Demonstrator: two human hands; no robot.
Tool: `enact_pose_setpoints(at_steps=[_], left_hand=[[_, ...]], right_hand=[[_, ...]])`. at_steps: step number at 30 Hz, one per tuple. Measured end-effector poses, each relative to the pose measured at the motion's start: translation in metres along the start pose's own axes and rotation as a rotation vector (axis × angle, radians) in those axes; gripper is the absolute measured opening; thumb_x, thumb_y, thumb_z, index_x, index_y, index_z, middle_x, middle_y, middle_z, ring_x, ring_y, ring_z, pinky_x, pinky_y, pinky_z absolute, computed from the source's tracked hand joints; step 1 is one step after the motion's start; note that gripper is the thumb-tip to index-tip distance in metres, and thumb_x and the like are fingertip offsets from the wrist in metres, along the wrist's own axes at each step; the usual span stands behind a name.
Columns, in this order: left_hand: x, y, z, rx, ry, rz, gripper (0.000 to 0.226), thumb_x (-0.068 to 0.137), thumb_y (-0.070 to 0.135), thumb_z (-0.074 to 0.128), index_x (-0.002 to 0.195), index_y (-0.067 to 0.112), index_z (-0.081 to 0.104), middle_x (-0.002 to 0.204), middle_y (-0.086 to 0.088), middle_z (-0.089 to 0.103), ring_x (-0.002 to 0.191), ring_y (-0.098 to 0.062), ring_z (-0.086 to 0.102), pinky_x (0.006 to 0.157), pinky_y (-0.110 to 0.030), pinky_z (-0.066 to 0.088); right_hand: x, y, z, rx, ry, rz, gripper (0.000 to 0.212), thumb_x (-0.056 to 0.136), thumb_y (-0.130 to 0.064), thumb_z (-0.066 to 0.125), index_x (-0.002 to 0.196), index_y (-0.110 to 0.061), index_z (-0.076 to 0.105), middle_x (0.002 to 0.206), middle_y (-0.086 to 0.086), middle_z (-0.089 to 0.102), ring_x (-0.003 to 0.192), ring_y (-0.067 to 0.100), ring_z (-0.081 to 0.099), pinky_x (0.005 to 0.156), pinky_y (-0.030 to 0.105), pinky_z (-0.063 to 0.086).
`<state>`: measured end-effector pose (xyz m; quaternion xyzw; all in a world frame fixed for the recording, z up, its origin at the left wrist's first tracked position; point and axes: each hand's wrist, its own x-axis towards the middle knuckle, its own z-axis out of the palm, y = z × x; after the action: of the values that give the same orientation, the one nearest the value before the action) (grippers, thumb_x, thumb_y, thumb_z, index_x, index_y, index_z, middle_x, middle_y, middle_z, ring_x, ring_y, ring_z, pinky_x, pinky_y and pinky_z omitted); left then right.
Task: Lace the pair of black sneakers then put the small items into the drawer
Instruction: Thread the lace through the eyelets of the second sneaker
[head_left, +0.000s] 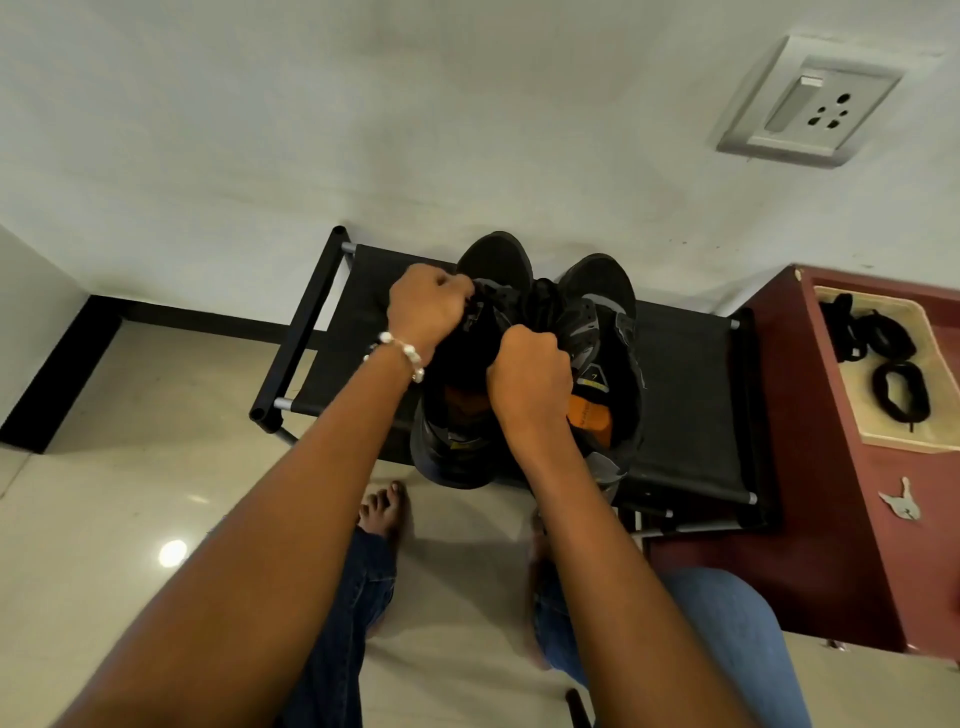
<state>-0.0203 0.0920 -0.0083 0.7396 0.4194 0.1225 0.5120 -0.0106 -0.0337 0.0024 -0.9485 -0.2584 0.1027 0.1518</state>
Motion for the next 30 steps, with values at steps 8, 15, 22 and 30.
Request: enact_pose_setpoints(at_steps=[8, 15, 22, 30], left_hand=[[-0.001, 0.017, -0.053, -1.277, -0.082, -0.208, 0.022, 0.086, 0.024, 0.046, 0.065, 0.018, 0.046, 0.055, 0.004, 0.041, 0.053, -0.016, 0.044, 0.066, -0.032, 0.039], [0.005, 0.000, -0.063, -0.733, 0.098, -0.238, 0.008, 0.089, 0.026, 0.060, 0.089, 0.020, 0.064, 0.055, 0.003, 0.044, 0.039, -0.011, 0.029, 0.042, -0.021, 0.030], [-0.017, -0.001, -0.011, 0.668, 0.246, 0.174, 0.041, 0.089, 0.031, 0.063, 0.124, 0.010, 0.057, 0.136, -0.017, 0.042, 0.122, -0.038, 0.044, 0.097, -0.047, 0.043], [-0.010, 0.007, 0.005, 0.559, -0.044, 0.440, 0.021, 0.090, 0.027, 0.066, 0.094, 0.009, 0.076, 0.096, -0.009, 0.072, 0.093, -0.024, 0.065, 0.080, -0.033, 0.051]], right_hand=[[-0.001, -0.002, 0.004, 0.013, 0.035, 0.025, 0.014, 0.098, -0.005, 0.046, 0.103, 0.000, 0.059, 0.102, 0.017, 0.062, 0.093, 0.036, 0.062, 0.065, 0.031, 0.040], [0.001, -0.003, 0.008, 0.001, 0.030, 0.043, 0.016, 0.099, -0.005, 0.046, 0.110, 0.000, 0.057, 0.110, 0.018, 0.060, 0.100, 0.036, 0.060, 0.069, 0.032, 0.040], [0.003, -0.003, 0.013, 0.010, 0.055, 0.052, 0.024, 0.101, -0.007, 0.043, 0.121, 0.005, 0.049, 0.113, 0.023, 0.061, 0.102, 0.038, 0.063, 0.073, 0.035, 0.048], [0.001, -0.001, 0.011, 0.119, 0.054, 0.082, 0.029, 0.099, -0.012, 0.047, 0.124, 0.003, 0.042, 0.116, 0.023, 0.060, 0.104, 0.041, 0.061, 0.068, 0.034, 0.039]])
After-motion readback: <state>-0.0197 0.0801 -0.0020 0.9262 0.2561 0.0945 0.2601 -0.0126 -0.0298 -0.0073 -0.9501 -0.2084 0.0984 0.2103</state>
